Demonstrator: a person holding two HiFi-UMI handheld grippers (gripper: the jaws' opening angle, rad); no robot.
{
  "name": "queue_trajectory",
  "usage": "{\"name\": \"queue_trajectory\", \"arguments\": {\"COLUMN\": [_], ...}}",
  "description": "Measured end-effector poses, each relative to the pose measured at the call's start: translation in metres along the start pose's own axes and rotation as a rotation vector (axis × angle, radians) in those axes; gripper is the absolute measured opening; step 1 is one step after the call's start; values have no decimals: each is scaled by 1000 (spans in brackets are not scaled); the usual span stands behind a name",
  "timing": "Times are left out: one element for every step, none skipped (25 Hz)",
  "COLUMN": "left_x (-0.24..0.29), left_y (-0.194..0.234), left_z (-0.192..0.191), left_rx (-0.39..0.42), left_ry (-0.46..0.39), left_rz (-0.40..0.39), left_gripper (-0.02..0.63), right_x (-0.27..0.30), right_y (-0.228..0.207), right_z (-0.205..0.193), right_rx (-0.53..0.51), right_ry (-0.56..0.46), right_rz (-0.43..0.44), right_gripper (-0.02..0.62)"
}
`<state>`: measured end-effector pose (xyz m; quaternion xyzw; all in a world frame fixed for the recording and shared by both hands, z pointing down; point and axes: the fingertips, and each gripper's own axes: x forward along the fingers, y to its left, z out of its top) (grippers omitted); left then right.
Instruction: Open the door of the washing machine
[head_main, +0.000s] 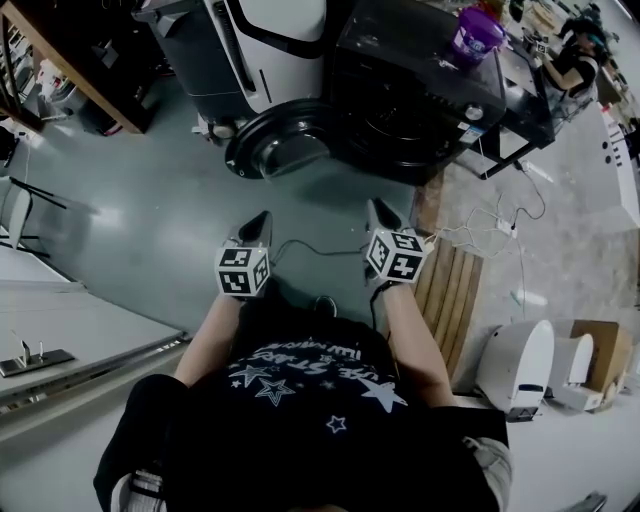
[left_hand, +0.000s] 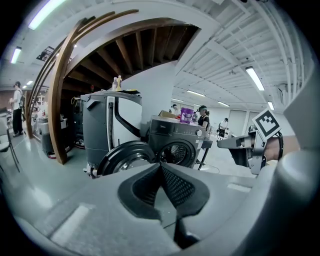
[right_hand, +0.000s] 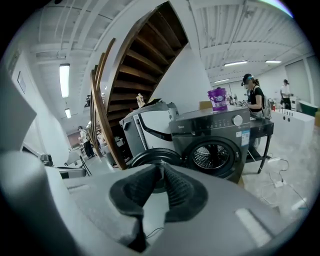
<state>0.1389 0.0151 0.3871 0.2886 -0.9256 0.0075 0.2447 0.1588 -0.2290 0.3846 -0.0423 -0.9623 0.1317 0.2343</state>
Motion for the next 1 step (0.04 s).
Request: {"name": "queue_trajectory", "arguments": {"left_x": [-4], "left_y": [-2], "left_z": [-1], "left_rx": [-1], "left_ry": [0], "left_rz": [1], "left_gripper": [11], "right_x": [-5], "right_y": [-2], "right_z": [-3], "right_rx": [5], "right_ry": [1], "right_rz": [-4], "right_gripper": [52]}}
